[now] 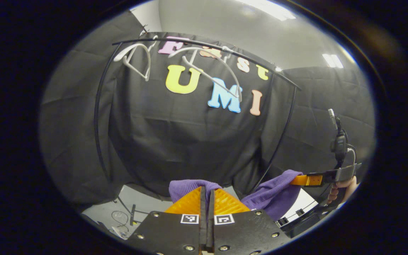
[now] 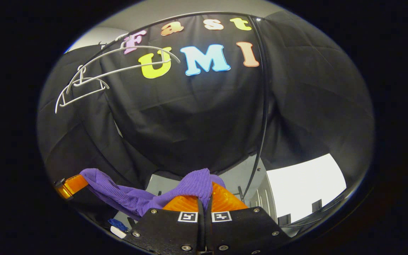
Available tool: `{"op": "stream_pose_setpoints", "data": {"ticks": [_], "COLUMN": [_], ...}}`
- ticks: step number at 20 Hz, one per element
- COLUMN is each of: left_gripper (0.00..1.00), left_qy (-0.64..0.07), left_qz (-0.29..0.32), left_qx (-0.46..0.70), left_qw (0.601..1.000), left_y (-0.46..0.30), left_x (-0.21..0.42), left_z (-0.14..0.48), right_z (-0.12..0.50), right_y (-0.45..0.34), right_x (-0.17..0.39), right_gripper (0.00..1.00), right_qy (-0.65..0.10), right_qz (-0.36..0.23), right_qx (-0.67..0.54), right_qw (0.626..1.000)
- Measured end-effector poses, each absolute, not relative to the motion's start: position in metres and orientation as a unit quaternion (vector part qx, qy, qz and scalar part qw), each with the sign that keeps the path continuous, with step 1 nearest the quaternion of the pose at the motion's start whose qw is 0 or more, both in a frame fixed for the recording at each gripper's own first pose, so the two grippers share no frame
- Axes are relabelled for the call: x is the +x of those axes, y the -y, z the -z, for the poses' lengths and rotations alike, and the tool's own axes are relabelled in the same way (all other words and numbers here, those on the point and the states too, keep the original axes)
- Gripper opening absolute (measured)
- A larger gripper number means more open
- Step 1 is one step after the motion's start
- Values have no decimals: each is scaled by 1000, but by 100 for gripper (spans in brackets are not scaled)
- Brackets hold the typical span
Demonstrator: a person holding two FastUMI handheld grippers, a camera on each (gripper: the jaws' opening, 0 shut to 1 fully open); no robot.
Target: Grasp the clothes on the hanger with both hands and then place them into the laundry hamper below.
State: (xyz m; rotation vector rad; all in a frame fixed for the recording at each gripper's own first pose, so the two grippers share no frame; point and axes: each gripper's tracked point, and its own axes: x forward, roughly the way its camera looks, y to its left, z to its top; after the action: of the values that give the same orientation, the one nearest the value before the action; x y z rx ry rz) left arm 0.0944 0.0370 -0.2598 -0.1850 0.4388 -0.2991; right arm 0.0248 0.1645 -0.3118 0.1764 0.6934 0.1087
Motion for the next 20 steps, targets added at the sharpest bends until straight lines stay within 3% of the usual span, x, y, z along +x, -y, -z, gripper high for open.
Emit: {"op": "stream_pose_setpoints", "data": {"ticks": [3,4,5,8,9,11,14,15,16,20], "left_gripper": [1,5,1,1,6,1,1,6,1,1], "left_qy": [-258,-272,-282,-308,-315,-328,-339,-341,-343,-348], "left_qz": [143,139,136,121,121,123,130,132,133,133], "left_qx": [-87,-87,-88,-88,-90,-85,-79,-78,-76,-72], "left_qw": [952,948,946,940,937,933,929,928,927,925], "left_y": [-42,-42,-42,-39,-36,-36,-33,-33,-33,-31], "left_x": [89,89,89,98,102,105,97,89,85,83], "left_z": [308,322,336,360,364,374,383,388,390,391], "right_z": [358,373,387,414,419,428,432,432,431,428], "right_y": [-170,-172,-173,-169,-169,-169,-165,-166,-167,-170], "right_x": [20,15,9,-6,-13,-25,-31,-30,-29,-32], "right_gripper": [0,0,0,0,0,1,1,1,1,2], "right_qy": [-377,-395,-412,-445,-451,-463,-470,-471,-472,-475], "right_qz": [-38,-35,-32,-20,-20,-21,-16,-16,-17,-16], "right_qx": [85,88,93,88,86,85,86,87,88,91], "right_qw": [922,914,906,891,888,882,878,878,877,875]}}
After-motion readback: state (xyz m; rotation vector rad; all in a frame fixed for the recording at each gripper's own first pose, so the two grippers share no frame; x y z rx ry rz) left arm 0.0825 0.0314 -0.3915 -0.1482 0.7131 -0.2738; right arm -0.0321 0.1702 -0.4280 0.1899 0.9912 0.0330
